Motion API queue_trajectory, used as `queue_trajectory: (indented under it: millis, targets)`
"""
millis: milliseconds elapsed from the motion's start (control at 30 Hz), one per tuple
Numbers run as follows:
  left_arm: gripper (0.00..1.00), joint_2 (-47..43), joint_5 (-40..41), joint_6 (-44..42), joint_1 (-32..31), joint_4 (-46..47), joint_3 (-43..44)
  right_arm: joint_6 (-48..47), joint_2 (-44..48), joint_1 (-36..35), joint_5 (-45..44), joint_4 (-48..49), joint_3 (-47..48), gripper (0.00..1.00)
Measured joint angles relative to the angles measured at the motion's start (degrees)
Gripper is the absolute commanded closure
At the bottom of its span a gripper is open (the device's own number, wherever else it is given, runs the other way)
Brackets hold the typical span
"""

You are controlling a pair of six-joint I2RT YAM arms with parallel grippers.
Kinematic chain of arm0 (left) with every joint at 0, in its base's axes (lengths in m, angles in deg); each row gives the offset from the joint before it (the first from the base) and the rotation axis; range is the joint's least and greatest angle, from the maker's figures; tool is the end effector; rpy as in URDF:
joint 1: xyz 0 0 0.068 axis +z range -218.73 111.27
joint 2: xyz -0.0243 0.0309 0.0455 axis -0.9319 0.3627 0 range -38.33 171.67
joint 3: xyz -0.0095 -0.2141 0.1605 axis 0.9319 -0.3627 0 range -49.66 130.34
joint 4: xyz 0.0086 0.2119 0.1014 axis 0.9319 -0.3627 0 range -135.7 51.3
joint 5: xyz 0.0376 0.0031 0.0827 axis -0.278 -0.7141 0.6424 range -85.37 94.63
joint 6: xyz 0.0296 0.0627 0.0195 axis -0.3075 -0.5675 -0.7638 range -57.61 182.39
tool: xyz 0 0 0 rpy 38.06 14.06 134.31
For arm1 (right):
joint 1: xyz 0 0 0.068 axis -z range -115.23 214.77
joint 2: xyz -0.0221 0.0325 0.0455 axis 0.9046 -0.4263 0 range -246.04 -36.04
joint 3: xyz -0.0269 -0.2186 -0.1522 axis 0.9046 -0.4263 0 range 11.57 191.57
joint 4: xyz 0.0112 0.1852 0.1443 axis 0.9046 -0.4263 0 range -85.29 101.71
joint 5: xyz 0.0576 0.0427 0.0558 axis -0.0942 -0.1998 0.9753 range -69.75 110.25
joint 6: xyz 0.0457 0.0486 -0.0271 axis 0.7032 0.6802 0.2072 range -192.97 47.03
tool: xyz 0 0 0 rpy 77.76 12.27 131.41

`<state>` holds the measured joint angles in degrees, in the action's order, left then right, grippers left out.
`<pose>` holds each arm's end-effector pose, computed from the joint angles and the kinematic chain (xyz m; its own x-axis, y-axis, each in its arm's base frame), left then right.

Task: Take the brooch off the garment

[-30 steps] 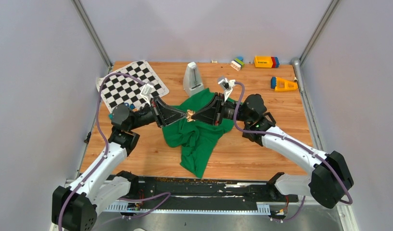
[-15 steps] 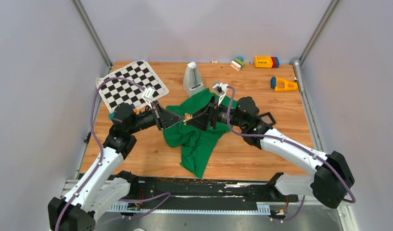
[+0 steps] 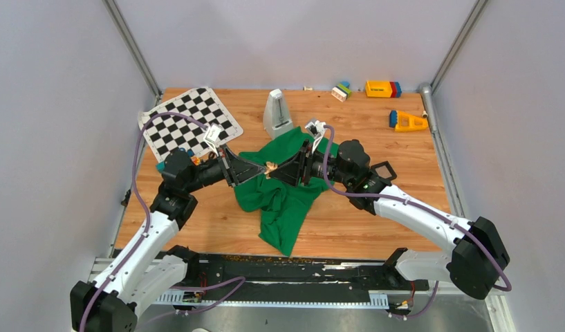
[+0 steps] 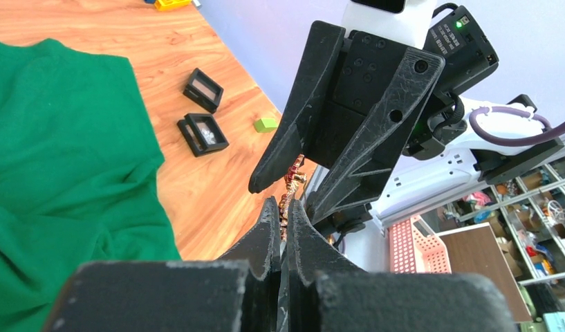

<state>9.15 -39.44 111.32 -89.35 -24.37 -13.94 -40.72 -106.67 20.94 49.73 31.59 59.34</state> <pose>0.1595 -0.1043 0.3241 -0.6535 -0.3329 -0.6798 0.6251 0.2692 -0.7327 0.1837 0.2169 0.3222 -0.5426 0.1230 -0.8309 -0.7896 0.2626 0.5545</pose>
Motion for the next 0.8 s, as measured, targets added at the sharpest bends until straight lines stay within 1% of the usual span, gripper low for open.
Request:
queue_trajectory:
  millis: [133, 233, 467, 700, 800]
  targets:
    - [1.0, 0.3, -0.4, 1.1, 0.0, 1.2, -0.6, 0.0, 0.0, 0.0, 0.0, -0.1, 0.0, 0.54]
    - [1.0, 0.3, -0.5, 1.3, 0.0, 1.7, -0.7, 0.0, 0.0, 0.0, 0.0, -0.2, 0.1, 0.54]
    - [1.0, 0.3, -0.7, 2.0, 0.0, 2.4, -0.9, 0.1, 0.0, 0.0, -0.1, -0.5, 0.3, 0.61]
    - [1.0, 0.3, -0.9, 2.9, 0.0, 4.4, -1.6, 0.2, -0.6, 0.0, 0.0, -0.8, 1.4, 0.71]
    - [1.0, 0.3, -0.9, 3.4, 0.0, 4.7, -1.6, 0.2, -0.6, 0.0, 0.0, -0.8, 1.5, 0.73]
